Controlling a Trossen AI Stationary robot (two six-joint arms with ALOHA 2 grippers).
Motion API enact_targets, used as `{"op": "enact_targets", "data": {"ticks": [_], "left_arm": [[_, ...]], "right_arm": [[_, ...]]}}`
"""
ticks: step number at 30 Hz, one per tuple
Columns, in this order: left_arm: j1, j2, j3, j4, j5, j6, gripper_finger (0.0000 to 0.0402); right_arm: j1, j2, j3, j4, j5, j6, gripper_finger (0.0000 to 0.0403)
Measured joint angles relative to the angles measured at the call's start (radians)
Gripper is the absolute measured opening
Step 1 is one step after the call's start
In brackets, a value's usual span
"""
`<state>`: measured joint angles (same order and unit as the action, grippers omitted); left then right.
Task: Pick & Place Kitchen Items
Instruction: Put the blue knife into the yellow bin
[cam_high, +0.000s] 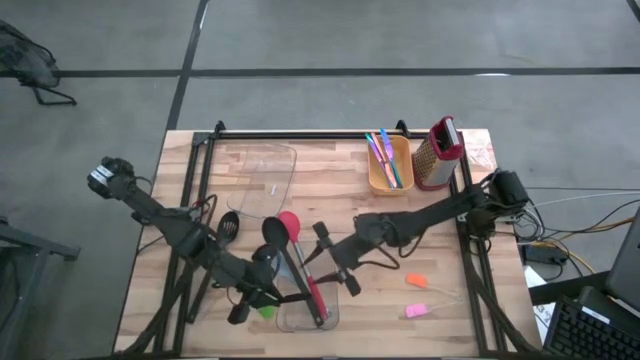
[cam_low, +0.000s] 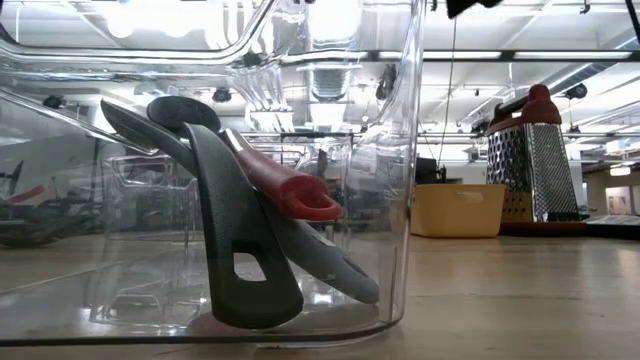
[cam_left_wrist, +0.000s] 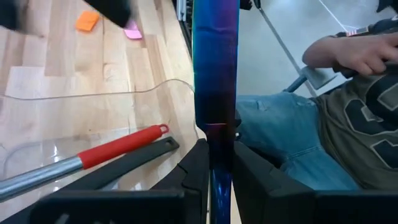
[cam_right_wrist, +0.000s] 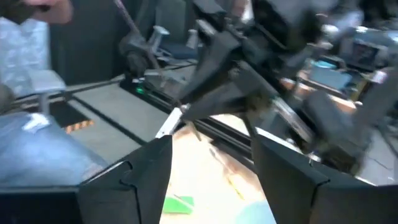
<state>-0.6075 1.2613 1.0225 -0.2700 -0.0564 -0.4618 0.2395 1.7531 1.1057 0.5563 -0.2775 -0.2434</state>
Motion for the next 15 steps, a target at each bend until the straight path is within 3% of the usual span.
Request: {"op": "enact_targets", "data": {"ticks": [10, 15], "left_arm": [[0.006, -0.008, 0.0, 0.006, 0.012, 0.032, 0.0051], [0.018, -0.01, 0.0, 0.019, 0.012, 0.045, 0.0051]], "right_arm": [[0.004, 0.043, 0.112, -0.023, -0.215, -0.014, 0.0195], [0.013, 0.043, 0.129, -0.023, -0.228, -0.026, 0.0178]]}}
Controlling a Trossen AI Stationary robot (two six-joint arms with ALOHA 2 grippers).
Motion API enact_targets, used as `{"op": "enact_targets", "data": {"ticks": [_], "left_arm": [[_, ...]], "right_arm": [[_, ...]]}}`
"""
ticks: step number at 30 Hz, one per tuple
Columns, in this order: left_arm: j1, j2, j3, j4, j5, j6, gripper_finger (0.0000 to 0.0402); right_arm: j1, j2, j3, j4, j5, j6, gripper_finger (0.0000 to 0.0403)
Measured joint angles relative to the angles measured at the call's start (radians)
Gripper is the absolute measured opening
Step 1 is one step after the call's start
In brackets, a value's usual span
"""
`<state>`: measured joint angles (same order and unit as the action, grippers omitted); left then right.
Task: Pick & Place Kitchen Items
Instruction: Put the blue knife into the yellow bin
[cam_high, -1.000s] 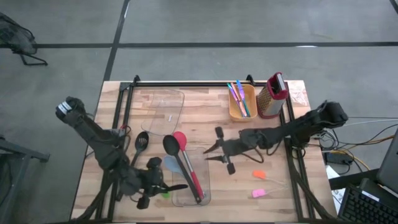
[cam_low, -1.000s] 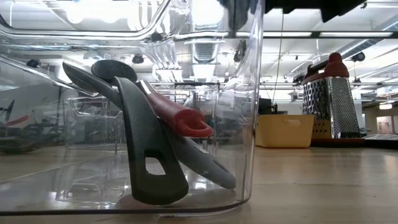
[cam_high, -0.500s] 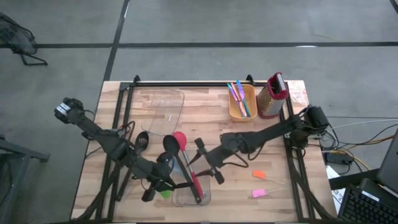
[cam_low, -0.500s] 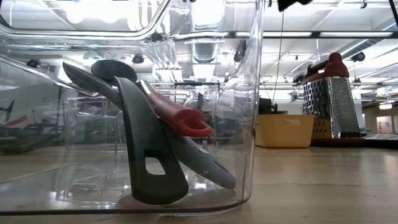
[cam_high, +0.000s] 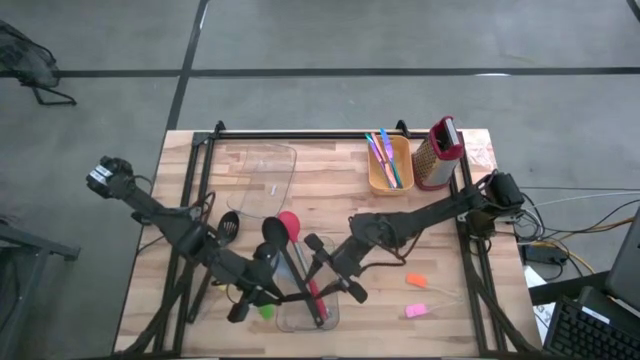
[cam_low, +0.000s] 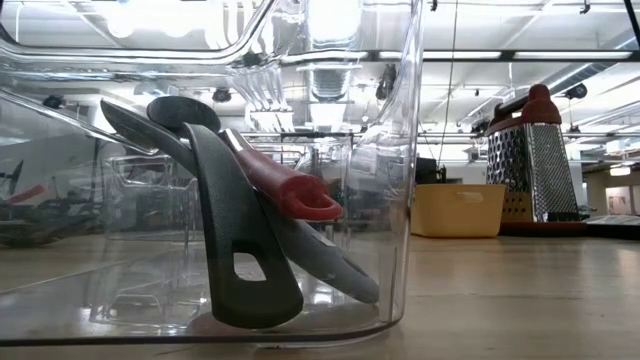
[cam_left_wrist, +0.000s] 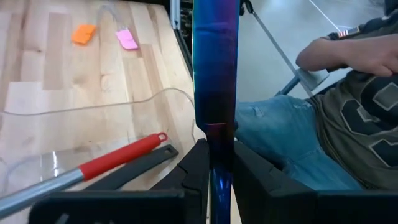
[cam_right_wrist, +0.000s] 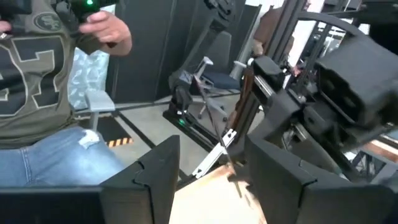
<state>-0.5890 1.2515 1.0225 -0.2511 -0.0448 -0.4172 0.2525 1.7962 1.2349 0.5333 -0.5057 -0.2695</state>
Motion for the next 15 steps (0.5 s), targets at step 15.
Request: {"op": "enact_targets", "data": {"ticks": [15], "left_arm": [[0.054, -0.001, 0.0, 0.012, -0.025, 0.006, 0.0051]], "right_arm": [[-0.001, 0.0, 0.017, 0.004, 0.0, -0.029, 0.011]]}}
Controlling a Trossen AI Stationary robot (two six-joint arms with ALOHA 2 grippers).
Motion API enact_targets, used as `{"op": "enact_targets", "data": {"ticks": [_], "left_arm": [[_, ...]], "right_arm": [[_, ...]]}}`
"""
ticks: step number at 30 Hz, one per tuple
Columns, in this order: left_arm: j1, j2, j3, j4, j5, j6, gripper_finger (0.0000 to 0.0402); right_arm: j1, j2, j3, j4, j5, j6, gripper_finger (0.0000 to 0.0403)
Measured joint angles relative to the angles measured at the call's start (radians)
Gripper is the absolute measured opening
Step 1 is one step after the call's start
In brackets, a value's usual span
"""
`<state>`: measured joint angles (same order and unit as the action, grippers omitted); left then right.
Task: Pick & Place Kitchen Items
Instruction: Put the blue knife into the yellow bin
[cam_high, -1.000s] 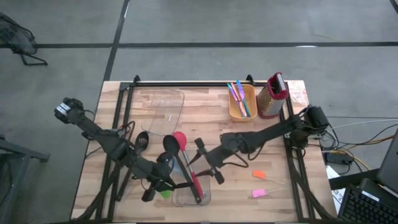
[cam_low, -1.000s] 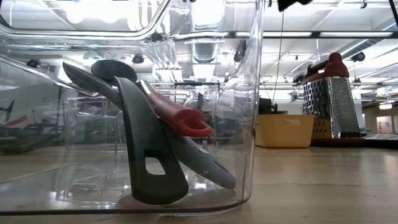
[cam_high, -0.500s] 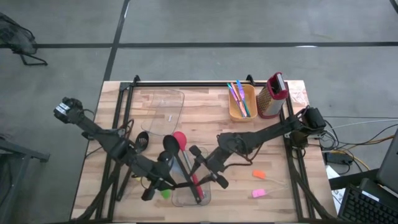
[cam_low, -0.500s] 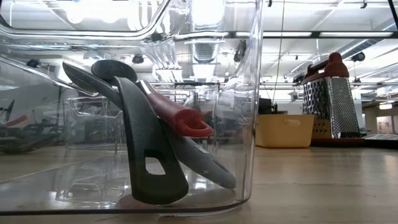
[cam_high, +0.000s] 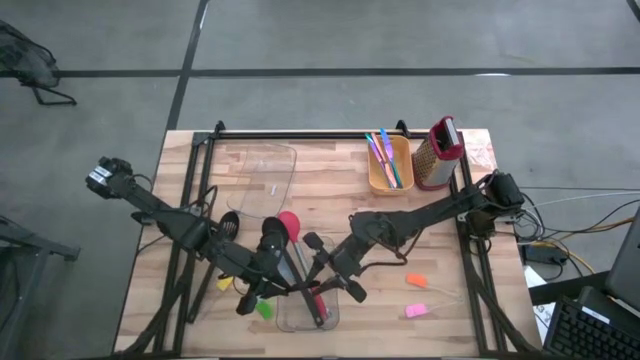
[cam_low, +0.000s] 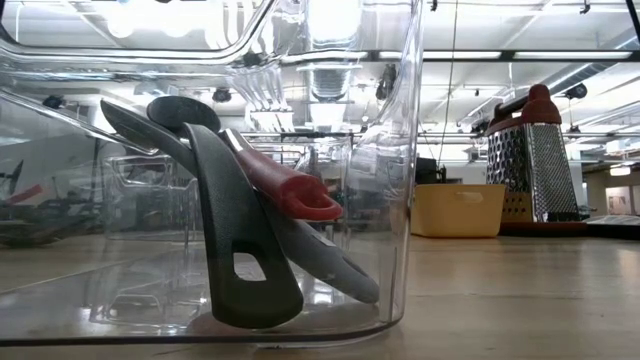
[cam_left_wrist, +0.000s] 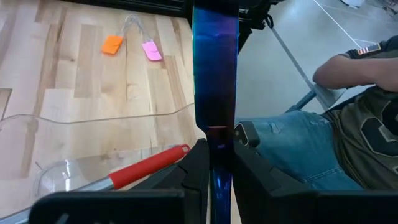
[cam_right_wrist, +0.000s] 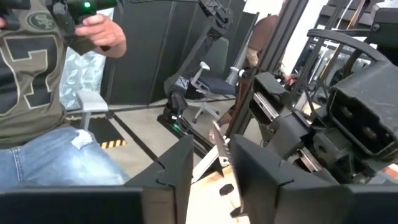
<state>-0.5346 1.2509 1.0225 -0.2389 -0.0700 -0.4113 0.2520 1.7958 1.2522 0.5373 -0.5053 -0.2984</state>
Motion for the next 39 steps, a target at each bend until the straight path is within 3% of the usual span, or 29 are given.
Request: {"op": "enact_targets", "data": {"ticks": [9, 17, 30, 34, 39], "left_arm": [[0.0, 0.001, 0.0, 0.002, 0.001, -0.009, 0.0051], [0.0, 0.001, 0.0, 0.008, 0.0, -0.006, 0.0056], [0.001, -0.018, 0.0, 0.016, -0.071, 0.018, 0.0138], [0.0, -0.028, 0.0, 0.015, -0.071, 0.025, 0.0152], [0.0, -0.031, 0.0, 0.013, -0.082, 0.06, 0.0154]], "right_arm": [[-0.002, -0.001, -0.001, -0.005, 0.004, -0.049, 0.0016], [-0.005, -0.003, 0.001, -0.013, 0.005, -0.049, 0.0009], [-0.018, -0.04, 0.038, -0.209, 0.011, -0.096, 0.0007], [-0.022, -0.082, 0.038, -0.279, 0.078, -0.124, 0.0007], [-0.023, -0.164, 0.038, -0.391, 0.251, -0.161, 0.0007]]}}
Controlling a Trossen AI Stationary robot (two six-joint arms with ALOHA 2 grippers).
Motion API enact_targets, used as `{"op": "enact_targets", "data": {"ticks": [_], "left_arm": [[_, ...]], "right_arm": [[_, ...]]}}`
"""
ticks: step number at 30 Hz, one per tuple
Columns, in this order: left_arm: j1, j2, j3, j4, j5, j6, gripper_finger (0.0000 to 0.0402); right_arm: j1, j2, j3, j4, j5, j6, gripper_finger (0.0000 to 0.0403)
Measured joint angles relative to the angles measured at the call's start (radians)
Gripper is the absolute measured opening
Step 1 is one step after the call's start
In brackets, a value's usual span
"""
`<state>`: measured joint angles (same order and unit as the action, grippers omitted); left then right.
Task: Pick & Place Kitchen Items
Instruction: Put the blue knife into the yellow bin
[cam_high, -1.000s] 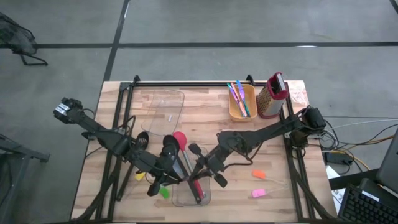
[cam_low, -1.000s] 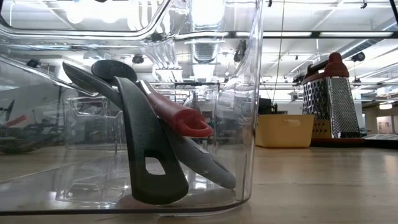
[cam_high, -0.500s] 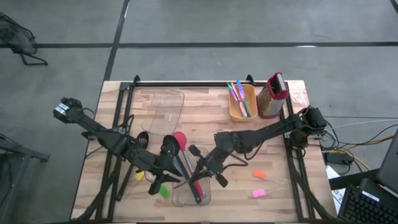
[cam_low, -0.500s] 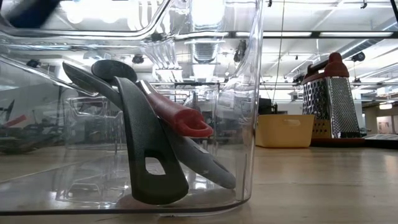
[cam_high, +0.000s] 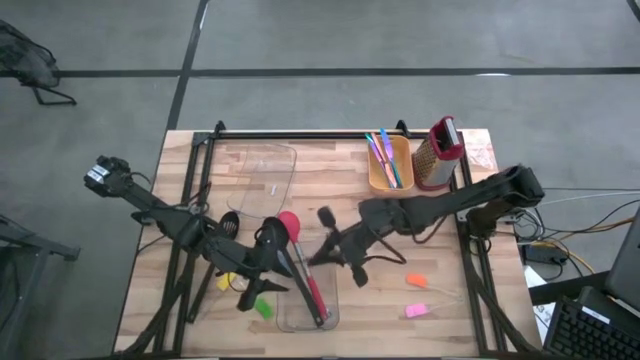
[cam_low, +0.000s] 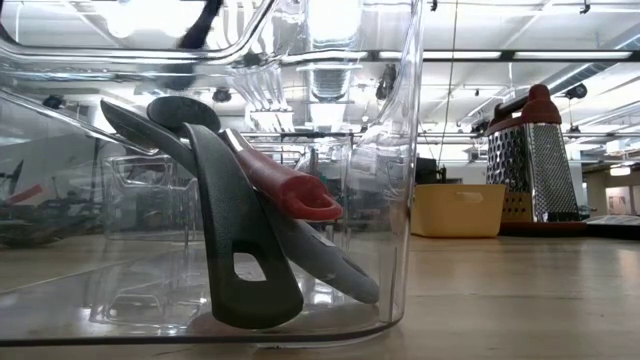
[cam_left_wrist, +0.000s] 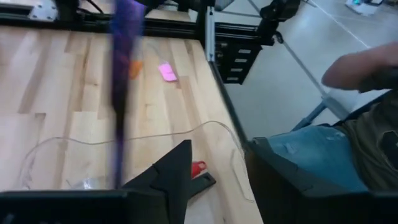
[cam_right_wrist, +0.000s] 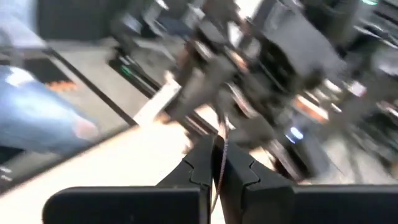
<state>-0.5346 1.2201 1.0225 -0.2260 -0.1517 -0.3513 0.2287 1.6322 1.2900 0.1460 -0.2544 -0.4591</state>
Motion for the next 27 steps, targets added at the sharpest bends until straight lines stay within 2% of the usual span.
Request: {"op": "enact_targets", "data": {"ticks": [5, 8, 12, 16, 22, 27], "left_arm": [[0.003, 0.0, 0.0, -0.001, -0.069, 0.029, 0.0154], [0.003, 0.0, -0.001, 0.0, -0.105, 0.017, 0.0154], [0.003, -0.004, -0.003, -0.001, -0.173, 0.031, 0.0154], [0.009, -0.02, -0.015, -0.003, -0.177, 0.056, 0.0154], [0.046, -0.041, -0.036, -0.001, -0.178, 0.097, 0.0154], [0.144, -0.064, -0.078, 0.038, -0.057, 0.114, 0.0154]], "right_arm": [[0.003, -0.075, -0.002, -0.137, 0.232, -0.017, 0.0007], [0.002, -0.118, -0.007, -0.206, 0.337, -0.016, 0.0007], [0.003, -0.156, -0.042, -0.252, 0.468, -0.028, 0.0008], [0.001, -0.199, -0.095, -0.254, 0.625, -0.05, 0.0008], [-0.036, -0.3, -0.235, -0.22, 0.681, -0.039, 0.0008], [-0.089, -0.43, -0.378, -0.157, 0.736, -0.044, 0.0008]]}}
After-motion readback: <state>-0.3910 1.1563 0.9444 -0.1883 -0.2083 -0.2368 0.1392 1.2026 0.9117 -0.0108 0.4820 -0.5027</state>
